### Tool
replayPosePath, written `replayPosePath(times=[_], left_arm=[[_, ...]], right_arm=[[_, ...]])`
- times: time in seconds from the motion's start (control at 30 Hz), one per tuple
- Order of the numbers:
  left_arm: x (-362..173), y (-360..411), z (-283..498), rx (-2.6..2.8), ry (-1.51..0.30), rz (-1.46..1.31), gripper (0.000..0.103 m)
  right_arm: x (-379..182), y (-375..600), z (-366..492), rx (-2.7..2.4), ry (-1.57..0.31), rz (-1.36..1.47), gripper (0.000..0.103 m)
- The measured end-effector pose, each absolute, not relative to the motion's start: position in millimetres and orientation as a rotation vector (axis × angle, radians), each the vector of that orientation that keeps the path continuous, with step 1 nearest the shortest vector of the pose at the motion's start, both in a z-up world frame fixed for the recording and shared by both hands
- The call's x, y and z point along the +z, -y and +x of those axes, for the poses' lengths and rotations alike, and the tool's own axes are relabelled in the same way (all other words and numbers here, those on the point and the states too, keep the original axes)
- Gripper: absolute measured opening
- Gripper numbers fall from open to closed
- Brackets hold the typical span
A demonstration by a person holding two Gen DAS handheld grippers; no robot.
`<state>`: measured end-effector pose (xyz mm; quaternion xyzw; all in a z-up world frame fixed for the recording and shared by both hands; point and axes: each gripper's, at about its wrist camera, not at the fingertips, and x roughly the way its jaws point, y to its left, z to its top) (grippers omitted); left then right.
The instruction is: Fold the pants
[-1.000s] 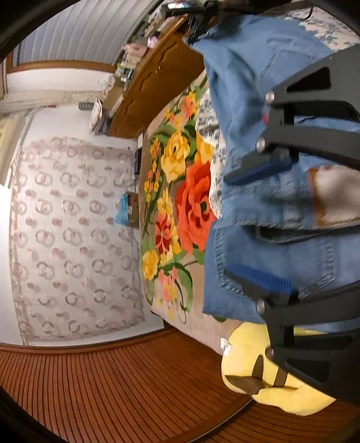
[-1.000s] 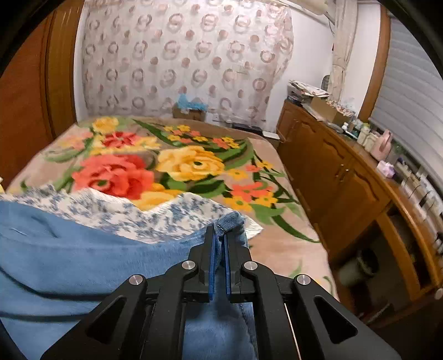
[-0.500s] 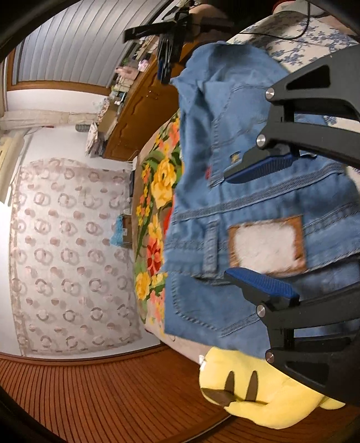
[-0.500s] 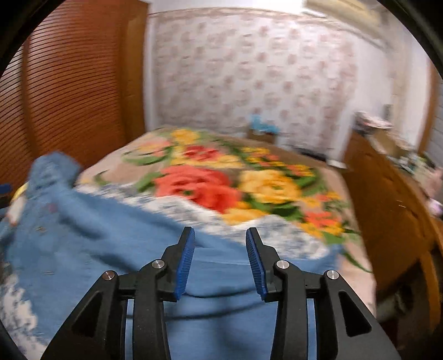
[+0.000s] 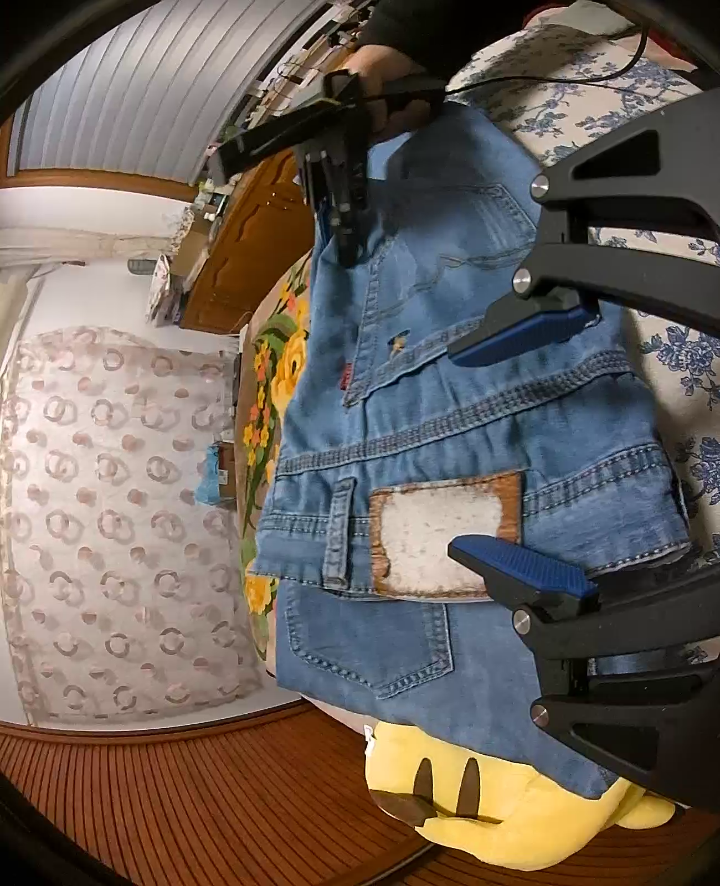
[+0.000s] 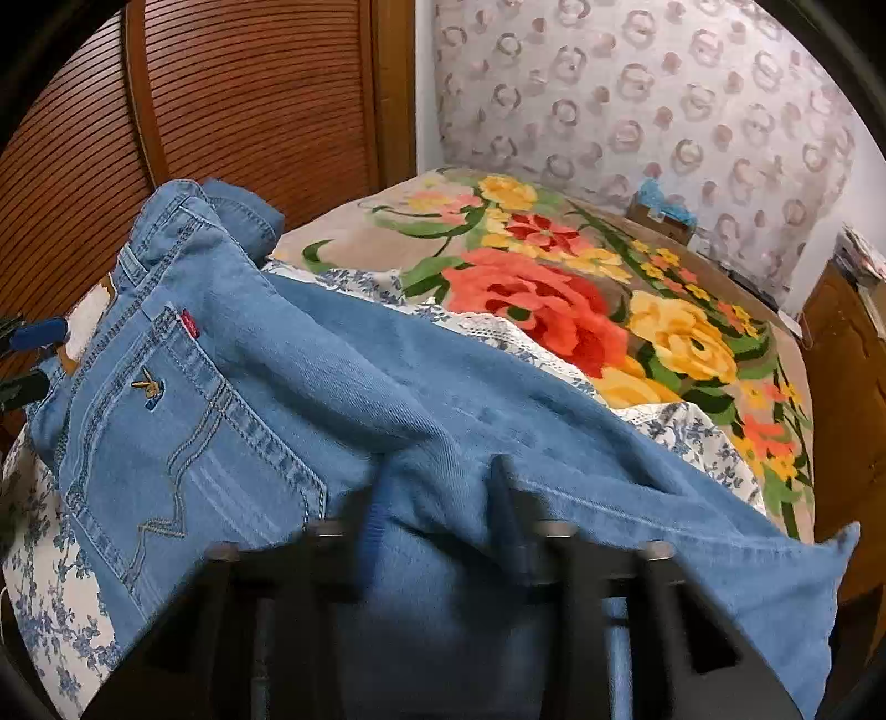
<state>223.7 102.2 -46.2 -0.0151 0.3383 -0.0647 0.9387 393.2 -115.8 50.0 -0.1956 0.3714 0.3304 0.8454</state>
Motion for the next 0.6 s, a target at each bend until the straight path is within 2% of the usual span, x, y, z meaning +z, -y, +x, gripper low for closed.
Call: replayPosePath(times=[0.27,0.37,0.43,0.5,0.53,0.6], left_arm=[[-41.2,-105.7,215.0,-0.113,-0.678,-0.046,0.064],[-41.3,-105.5,211.3,-0.098,-0.669,-0.045,0.064],[-43.3,-104.3,207.0,-0.084,-0.653,-0.042,0.064],[-43.9,-102.4,203.9,-0.07,-0.638,-0.031,0.064],[-43.8,-102.2,202.6,-0.067,-0.635,-0.026,0.064],[-43.3,-101.7,200.2,-0.072,-0.638,-0.02,0.064]], right_arm=[[105.8,85.6,414.5,0.639,-0.579,-0.42,0.0],[109.6,65.2,430.6,0.591,-0.573,-0.436,0.001],[97.7,57.2,438.5,0.576,-0.633,-0.43,0.001],[86.8,50.8,447.7,0.558,-0.675,-0.422,0.01],[82.2,53.7,445.2,0.546,-0.68,-0.421,0.02],[78.8,68.7,435.1,0.539,-0.674,-0.395,0.025]])
